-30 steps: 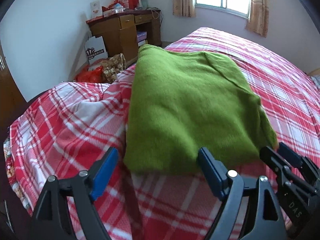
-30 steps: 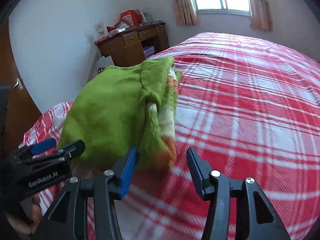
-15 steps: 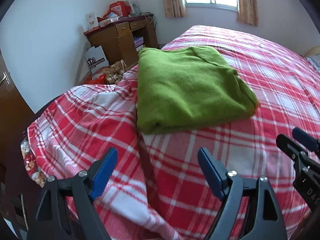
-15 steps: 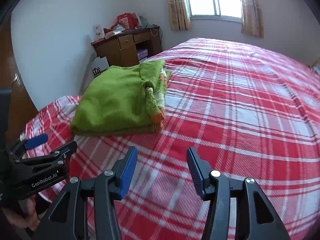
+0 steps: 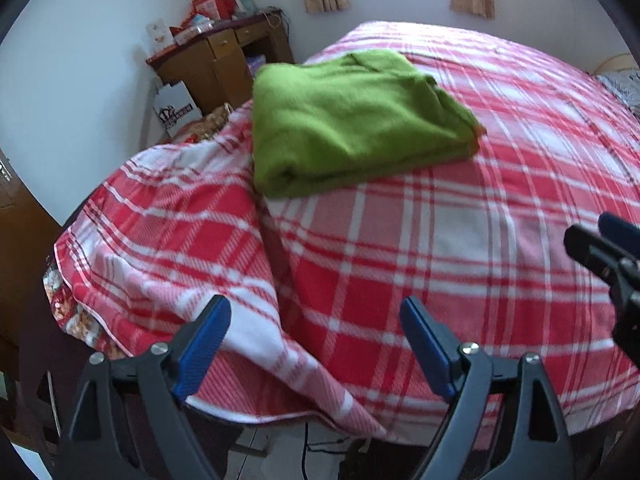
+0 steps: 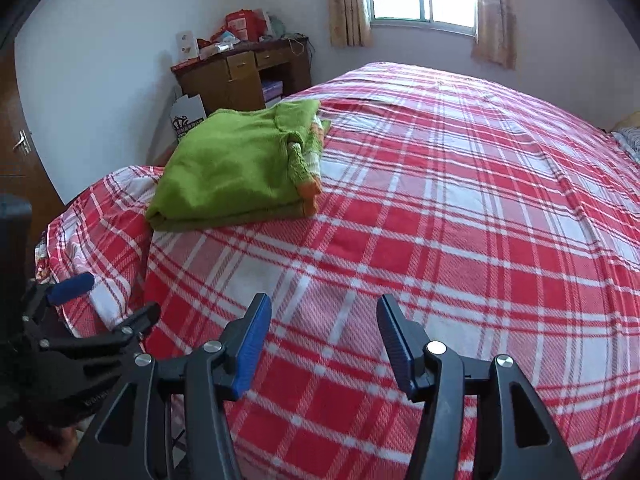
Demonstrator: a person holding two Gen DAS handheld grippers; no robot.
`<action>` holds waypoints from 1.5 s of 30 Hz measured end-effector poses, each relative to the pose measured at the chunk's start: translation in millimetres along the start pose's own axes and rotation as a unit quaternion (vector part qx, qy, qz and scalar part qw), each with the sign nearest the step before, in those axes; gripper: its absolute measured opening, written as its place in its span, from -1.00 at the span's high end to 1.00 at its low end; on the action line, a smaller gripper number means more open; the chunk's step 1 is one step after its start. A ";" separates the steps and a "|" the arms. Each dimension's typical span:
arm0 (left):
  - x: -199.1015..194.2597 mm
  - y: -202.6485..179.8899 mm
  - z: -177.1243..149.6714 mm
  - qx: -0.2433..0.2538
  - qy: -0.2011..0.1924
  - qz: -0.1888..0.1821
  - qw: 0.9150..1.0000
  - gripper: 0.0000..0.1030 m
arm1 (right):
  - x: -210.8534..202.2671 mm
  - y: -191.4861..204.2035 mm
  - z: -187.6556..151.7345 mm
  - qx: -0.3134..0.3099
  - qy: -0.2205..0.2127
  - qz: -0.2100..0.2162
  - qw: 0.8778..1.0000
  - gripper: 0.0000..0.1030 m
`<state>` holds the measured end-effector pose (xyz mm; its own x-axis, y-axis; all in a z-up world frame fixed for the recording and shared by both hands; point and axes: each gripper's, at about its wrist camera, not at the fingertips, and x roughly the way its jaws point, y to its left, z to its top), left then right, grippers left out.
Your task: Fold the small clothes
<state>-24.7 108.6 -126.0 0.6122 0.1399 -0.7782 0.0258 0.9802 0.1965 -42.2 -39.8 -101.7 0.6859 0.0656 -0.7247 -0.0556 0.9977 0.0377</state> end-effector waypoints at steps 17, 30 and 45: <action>-49.5 11.5 9.4 -0.016 -0.065 0.000 0.998 -0.85 | -32.0 13.9 3.0 -0.024 -0.018 -0.011 0.999 -0.29; -149.9 37.0 25.1 -0.026 -0.215 0.015 0.976 -1.00 | -130.5 31.4 29.9 -0.028 -0.154 -0.025 0.987 -0.41; -207.0 62.9 20.0 -0.071 -0.305 0.024 0.949 -1.00 | -208.2 47.1 32.5 -0.017 -0.287 -0.008 0.958 -0.62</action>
<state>-134.0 138.4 59.4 0.9547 0.1205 -0.2720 -0.0944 0.9898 0.1071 -164.1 -6.0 73.4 0.9719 0.0578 -0.2280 -0.0592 0.9982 0.0009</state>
